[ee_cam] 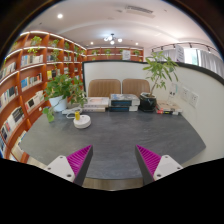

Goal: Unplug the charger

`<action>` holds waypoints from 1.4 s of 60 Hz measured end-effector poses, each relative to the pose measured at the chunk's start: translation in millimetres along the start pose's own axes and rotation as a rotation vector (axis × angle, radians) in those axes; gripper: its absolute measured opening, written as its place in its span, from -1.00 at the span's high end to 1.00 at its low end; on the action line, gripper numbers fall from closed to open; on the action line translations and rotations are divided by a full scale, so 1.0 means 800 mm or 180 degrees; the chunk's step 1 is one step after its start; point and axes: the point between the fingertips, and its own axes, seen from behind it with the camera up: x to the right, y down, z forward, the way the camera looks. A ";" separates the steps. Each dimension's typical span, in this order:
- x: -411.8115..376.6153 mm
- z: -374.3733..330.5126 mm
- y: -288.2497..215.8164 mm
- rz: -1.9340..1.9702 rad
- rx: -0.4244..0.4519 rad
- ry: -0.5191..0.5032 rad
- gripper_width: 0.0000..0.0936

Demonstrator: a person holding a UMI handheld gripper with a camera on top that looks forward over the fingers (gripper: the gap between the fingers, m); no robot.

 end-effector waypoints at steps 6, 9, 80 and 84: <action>-0.022 0.007 0.005 -0.0080 -0.0088 -0.0149 -0.83; -0.068 0.048 0.000 -0.0105 -0.0119 -0.0234 -0.83; -0.182 0.303 -0.369 0.0017 0.0966 -0.0172 0.93; -0.144 0.270 -0.438 -0.0100 0.1206 -0.0151 0.93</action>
